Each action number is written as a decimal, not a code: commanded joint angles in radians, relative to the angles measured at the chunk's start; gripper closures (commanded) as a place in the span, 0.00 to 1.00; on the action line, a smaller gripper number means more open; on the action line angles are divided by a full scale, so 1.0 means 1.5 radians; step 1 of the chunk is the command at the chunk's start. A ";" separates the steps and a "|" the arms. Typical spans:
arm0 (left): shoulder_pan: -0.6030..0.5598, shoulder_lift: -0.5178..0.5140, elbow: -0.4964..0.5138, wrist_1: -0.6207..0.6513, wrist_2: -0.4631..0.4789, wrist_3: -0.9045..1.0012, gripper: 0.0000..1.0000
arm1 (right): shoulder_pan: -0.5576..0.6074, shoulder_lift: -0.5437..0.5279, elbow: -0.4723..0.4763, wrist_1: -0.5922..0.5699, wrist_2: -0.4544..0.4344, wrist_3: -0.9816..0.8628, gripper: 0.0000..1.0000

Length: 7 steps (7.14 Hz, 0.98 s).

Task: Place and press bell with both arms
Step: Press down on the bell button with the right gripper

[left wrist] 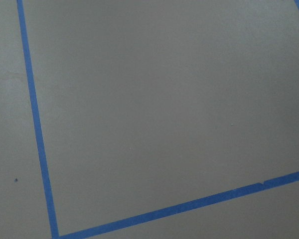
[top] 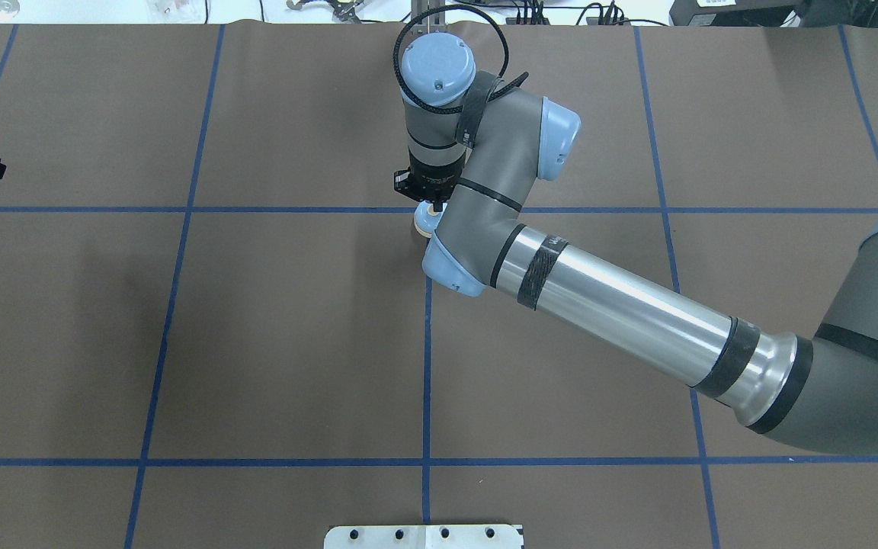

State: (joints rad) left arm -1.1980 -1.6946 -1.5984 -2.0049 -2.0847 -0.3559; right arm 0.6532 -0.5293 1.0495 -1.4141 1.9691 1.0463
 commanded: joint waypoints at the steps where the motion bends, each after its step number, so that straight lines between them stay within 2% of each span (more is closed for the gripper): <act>1: 0.000 0.001 0.000 0.000 0.000 0.000 0.00 | -0.003 -0.001 -0.001 0.000 -0.007 0.000 1.00; 4: -0.001 0.001 0.000 0.000 0.000 0.000 0.00 | 0.017 0.002 0.016 -0.002 -0.002 0.002 1.00; 5: -0.005 0.001 0.000 0.001 0.000 0.001 0.00 | 0.026 0.000 0.024 -0.008 0.006 0.002 0.28; 6: -0.008 0.002 0.000 0.001 -0.002 0.001 0.00 | 0.034 -0.025 0.075 -0.015 0.015 -0.001 0.00; 7: -0.023 0.019 -0.002 0.001 -0.015 0.024 0.00 | 0.062 -0.054 0.120 -0.061 0.048 -0.019 0.00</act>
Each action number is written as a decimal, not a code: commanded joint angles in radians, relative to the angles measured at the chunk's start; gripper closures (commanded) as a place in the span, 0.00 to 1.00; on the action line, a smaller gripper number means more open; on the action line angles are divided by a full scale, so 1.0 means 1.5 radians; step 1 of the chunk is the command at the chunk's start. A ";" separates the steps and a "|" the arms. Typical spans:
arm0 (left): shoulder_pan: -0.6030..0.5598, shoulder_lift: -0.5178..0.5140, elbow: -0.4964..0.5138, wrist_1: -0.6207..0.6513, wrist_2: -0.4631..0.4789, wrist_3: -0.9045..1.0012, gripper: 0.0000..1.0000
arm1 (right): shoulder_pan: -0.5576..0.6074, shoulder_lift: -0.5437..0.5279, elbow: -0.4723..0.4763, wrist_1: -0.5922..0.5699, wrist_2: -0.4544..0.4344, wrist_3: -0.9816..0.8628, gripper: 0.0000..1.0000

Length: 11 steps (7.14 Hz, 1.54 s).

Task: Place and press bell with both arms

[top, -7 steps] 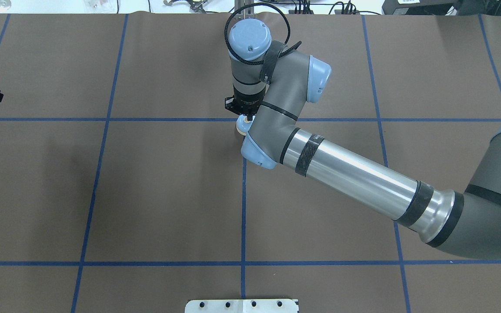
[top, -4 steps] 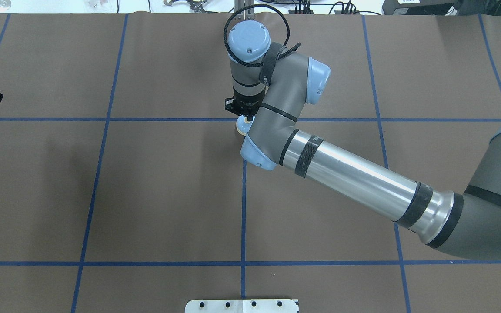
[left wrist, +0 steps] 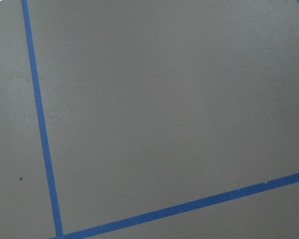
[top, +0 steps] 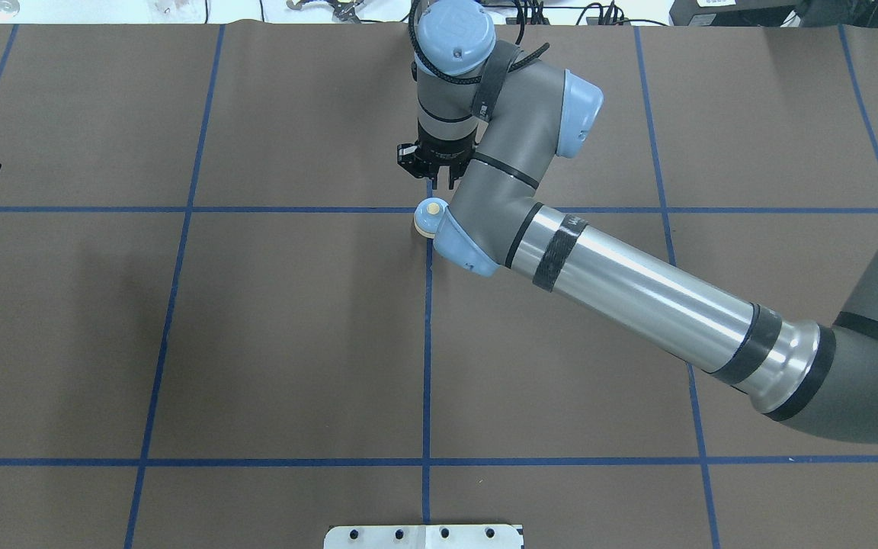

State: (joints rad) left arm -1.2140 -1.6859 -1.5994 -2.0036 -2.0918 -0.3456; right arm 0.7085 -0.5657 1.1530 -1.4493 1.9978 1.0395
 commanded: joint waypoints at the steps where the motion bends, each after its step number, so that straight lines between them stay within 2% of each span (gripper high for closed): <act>1: -0.044 0.022 0.000 0.022 -0.036 0.085 0.00 | 0.046 -0.107 0.149 -0.077 0.033 -0.064 0.00; 2: -0.080 0.023 -0.001 0.080 -0.051 0.154 0.00 | 0.079 -0.176 0.210 -0.103 0.035 -0.147 0.00; 5: -0.192 0.029 0.001 0.240 -0.053 0.352 0.00 | 0.177 -0.365 0.315 -0.124 0.037 -0.388 0.00; 6: -0.226 0.047 -0.002 0.271 -0.069 0.383 0.00 | 0.222 -0.424 0.332 -0.121 0.058 -0.469 0.00; 7: -0.266 0.090 -0.004 0.263 -0.117 0.428 0.00 | 0.268 -0.482 0.332 -0.119 0.089 -0.547 0.00; 8: -0.307 0.105 -0.019 0.269 -0.140 0.434 0.00 | 0.334 -0.529 0.328 -0.115 0.131 -0.638 0.00; 9: -0.313 0.122 -0.047 0.273 -0.142 0.424 0.00 | 0.401 -0.571 0.324 -0.115 0.184 -0.715 0.00; 11: -0.312 0.122 -0.056 0.273 -0.137 0.396 0.00 | 0.477 -0.638 0.324 -0.119 0.215 -0.767 0.00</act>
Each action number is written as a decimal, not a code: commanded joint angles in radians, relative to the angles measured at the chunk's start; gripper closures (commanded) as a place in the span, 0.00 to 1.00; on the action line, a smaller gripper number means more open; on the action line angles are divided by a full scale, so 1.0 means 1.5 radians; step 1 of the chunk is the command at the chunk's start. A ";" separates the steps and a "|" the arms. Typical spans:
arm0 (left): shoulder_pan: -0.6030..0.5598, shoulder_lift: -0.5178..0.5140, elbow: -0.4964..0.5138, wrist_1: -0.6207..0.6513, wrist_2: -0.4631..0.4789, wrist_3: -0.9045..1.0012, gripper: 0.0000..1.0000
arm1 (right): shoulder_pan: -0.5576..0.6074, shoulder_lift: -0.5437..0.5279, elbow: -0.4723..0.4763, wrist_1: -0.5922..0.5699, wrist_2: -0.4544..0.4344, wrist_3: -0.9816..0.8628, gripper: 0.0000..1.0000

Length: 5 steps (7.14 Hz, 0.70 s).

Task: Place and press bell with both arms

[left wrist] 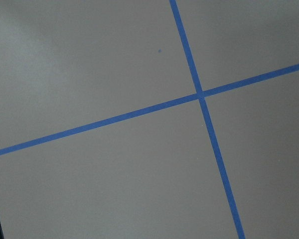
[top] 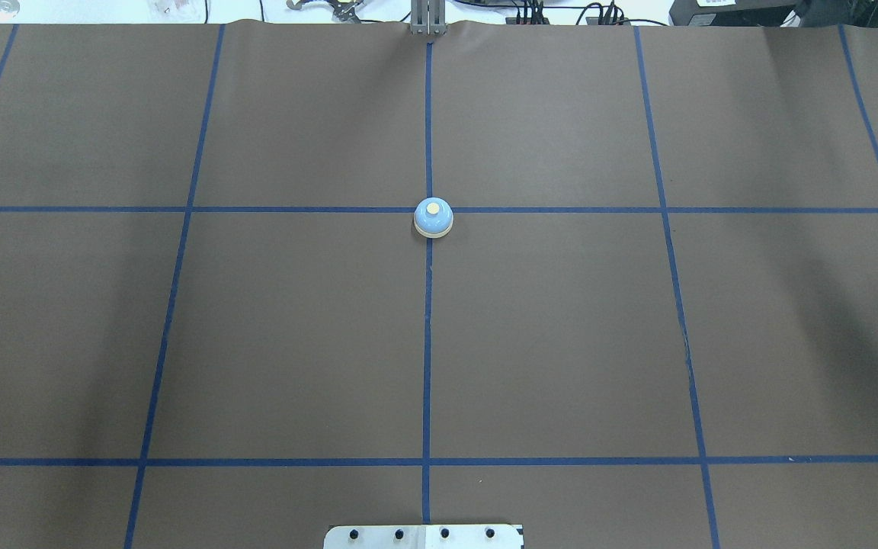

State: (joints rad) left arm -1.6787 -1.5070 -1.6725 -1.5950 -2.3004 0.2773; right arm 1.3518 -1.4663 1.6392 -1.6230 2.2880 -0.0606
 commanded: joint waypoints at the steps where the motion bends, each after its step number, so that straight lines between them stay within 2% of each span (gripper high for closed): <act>1: -0.002 0.003 -0.007 0.001 0.003 -0.019 0.00 | 0.084 -0.067 0.001 0.001 0.024 -0.036 0.00; 3: -0.001 0.004 -0.001 -0.001 0.003 -0.019 0.00 | 0.155 -0.107 0.006 -0.005 0.054 -0.052 0.00; 5: -0.002 0.018 -0.007 -0.004 0.001 -0.021 0.00 | 0.171 -0.117 0.009 -0.004 0.059 -0.052 0.00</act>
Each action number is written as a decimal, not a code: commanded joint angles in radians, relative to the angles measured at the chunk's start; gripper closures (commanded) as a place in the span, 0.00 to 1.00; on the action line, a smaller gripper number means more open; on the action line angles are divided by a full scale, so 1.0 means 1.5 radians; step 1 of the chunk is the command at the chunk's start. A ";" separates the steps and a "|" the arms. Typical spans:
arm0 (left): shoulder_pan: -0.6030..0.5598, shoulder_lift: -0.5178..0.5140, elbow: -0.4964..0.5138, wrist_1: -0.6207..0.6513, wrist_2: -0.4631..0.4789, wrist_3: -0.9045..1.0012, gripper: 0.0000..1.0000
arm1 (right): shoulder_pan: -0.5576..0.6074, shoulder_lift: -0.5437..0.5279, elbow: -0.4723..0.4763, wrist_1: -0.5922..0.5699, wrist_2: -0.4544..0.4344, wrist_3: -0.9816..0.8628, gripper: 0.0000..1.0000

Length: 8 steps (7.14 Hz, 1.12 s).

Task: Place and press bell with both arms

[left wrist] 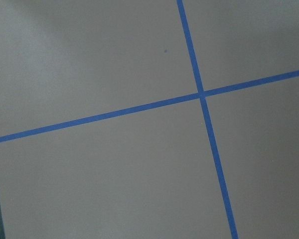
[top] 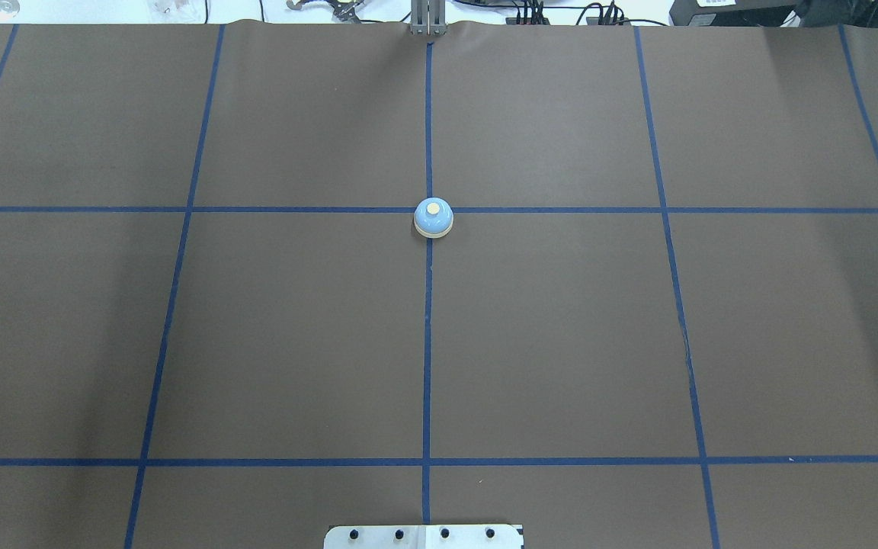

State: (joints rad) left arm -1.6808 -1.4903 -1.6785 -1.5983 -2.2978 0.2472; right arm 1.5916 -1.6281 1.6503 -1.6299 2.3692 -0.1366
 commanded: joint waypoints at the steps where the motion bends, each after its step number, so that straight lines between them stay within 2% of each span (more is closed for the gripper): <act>1: 0.002 0.008 -0.003 -0.002 -0.001 -0.007 0.00 | 0.011 -0.011 0.001 0.002 0.006 0.000 0.00; 3: 0.006 0.006 -0.005 -0.014 -0.001 -0.073 0.00 | 0.012 -0.015 0.014 0.003 0.005 0.000 0.00; 8: 0.016 0.006 -0.006 -0.014 0.011 -0.075 0.00 | 0.011 -0.011 0.020 0.006 -0.007 0.000 0.00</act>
State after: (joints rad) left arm -1.6573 -1.4818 -1.6865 -1.6198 -2.2864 0.1355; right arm 1.6076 -1.6496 1.6807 -1.6220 2.3602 -0.1365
